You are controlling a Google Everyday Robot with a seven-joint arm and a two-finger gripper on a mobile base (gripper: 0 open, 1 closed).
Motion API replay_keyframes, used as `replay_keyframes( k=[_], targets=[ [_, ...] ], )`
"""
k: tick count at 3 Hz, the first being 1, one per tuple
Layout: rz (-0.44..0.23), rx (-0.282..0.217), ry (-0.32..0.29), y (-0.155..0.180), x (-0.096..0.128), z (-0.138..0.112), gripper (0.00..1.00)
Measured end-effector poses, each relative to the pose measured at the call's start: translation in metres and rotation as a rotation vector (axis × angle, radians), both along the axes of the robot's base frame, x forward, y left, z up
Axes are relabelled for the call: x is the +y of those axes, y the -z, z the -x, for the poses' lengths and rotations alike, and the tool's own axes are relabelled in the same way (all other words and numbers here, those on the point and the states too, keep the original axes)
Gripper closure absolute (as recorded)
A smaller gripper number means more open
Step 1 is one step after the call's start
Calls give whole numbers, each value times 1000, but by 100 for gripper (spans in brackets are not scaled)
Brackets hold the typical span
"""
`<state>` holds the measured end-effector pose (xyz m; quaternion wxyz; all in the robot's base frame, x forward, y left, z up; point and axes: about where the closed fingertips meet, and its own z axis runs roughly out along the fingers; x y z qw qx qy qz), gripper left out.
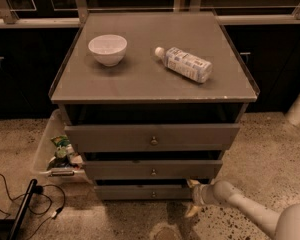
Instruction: Open bottom drawer
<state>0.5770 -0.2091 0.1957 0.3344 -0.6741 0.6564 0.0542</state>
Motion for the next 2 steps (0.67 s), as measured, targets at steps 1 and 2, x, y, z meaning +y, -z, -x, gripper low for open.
replay_keyframes(
  k=[1, 2],
  targets=[
    [-9, 35, -27, 19, 11, -8, 0],
    [-3, 75, -37, 43, 14, -24, 0]
  ],
)
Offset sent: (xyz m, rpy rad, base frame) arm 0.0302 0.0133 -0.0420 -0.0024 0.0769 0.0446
